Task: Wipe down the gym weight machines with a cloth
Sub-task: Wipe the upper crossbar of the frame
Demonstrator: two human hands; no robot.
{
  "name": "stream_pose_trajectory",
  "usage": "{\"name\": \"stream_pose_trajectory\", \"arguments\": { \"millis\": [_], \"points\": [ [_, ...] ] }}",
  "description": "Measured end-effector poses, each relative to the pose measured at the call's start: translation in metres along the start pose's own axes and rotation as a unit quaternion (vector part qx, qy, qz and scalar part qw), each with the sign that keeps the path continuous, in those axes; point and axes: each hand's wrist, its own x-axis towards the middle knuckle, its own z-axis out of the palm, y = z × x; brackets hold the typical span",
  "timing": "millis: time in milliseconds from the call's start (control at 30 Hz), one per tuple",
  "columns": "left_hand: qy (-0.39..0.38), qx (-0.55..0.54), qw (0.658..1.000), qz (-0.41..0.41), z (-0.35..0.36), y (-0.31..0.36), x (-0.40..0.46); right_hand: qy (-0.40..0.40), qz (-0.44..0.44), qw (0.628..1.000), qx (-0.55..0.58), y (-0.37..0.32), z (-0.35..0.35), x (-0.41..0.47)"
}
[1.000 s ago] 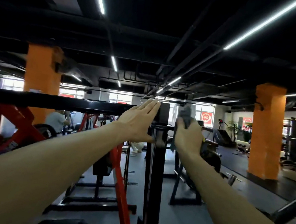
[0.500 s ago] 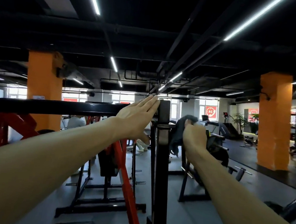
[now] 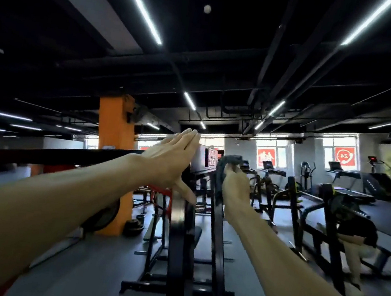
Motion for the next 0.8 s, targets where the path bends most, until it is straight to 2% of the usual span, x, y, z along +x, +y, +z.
{"name": "stream_pose_trajectory", "arguments": {
  "millis": [100, 167, 233, 333, 400, 533, 600, 667, 800],
  "points": [
    [-0.024, 0.046, 0.998, -0.047, -0.005, 0.016, 0.011, -0.113, -0.069, 0.991, -0.036, 0.013, -0.005, -0.001],
    [-0.024, 0.099, 0.993, -0.057, -0.004, 0.022, 0.014, -0.17, -0.179, 0.964, -0.102, 0.027, 0.006, -0.007],
    [-0.021, 0.142, 0.988, -0.065, -0.001, 0.03, 0.021, -0.171, -0.265, 0.943, -0.109, 0.041, 0.014, -0.011],
    [-0.021, 0.161, 0.983, -0.087, 0.002, 0.038, 0.025, -0.146, -0.328, 0.924, -0.131, 0.052, 0.017, -0.006],
    [-0.037, 0.174, 0.979, -0.101, 0.004, 0.043, 0.03, -0.145, -0.335, 0.922, -0.128, 0.063, 0.016, 0.014],
    [-0.057, 0.191, 0.973, -0.114, 0.006, 0.043, 0.031, -0.13, -0.235, 0.954, -0.133, 0.064, 0.024, 0.064],
    [-0.062, 0.182, 0.975, -0.115, 0.007, 0.042, 0.031, -0.124, -0.216, 0.959, -0.133, 0.059, 0.024, 0.066],
    [-0.078, 0.167, 0.977, -0.108, 0.004, 0.039, 0.031, -0.112, -0.235, 0.958, -0.124, 0.056, 0.023, 0.05],
    [-0.108, 0.159, 0.977, -0.091, -0.003, 0.032, 0.03, -0.105, -0.326, 0.935, -0.092, 0.048, 0.018, -0.006]
  ]
}}
